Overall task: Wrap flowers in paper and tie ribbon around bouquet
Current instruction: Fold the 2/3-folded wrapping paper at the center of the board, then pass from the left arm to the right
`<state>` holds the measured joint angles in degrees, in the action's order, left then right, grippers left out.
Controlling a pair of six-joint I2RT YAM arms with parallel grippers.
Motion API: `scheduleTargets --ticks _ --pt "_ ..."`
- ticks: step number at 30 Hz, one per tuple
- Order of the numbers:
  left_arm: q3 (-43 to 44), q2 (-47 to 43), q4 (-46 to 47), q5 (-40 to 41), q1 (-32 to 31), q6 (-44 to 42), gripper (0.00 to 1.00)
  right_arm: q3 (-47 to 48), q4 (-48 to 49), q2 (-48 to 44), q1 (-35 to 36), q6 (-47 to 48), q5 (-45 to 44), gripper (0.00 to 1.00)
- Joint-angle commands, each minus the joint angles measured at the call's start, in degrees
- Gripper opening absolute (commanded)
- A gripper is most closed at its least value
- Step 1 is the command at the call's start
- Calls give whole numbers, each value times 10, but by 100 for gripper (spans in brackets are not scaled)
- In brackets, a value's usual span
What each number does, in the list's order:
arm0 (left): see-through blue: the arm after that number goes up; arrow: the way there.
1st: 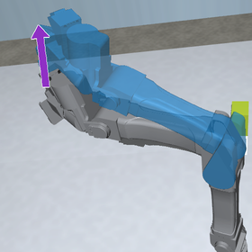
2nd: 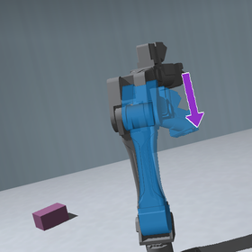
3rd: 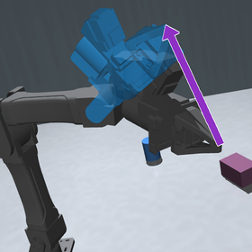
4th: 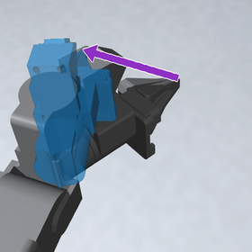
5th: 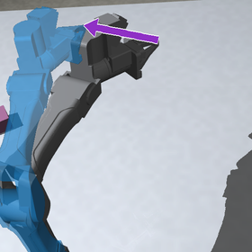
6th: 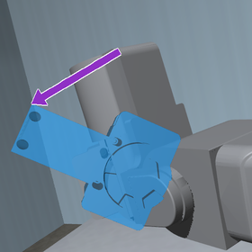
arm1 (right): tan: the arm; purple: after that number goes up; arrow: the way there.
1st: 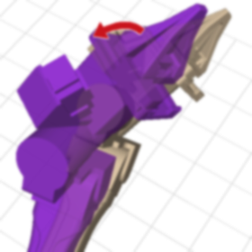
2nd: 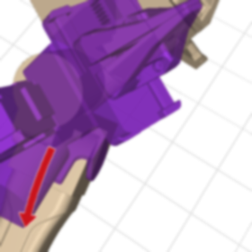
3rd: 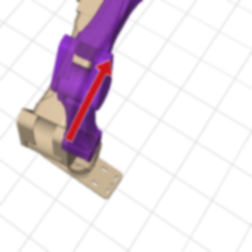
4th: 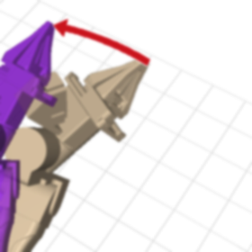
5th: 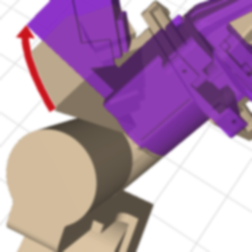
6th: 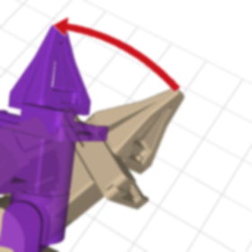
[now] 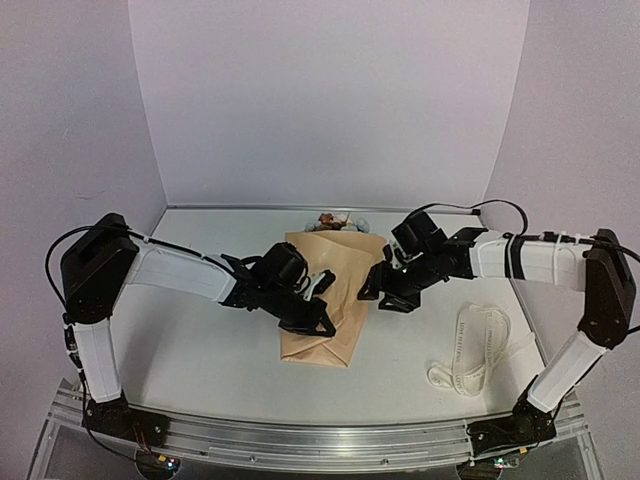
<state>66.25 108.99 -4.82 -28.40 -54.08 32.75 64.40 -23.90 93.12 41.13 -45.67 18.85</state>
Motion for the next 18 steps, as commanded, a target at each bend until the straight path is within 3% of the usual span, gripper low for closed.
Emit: scheduleTargets --ticks 1,7,11,14,18 --pt "33 13 -11 -16 -1 -15 0 22 70 13 0 6 -1 59" --pt "35 19 -9 -26 -1 -16 0 45 88 53 -1 7 -4 63" --pt "37 21 -9 -30 -1 -19 0 56 127 89 -3 -13 -6 56" --pt "36 20 -10 -30 -2 -18 0 66 138 109 -4 -25 -8 44" --pt "32 14 -9 -22 -1 -17 0 62 138 115 -6 -31 -9 18"
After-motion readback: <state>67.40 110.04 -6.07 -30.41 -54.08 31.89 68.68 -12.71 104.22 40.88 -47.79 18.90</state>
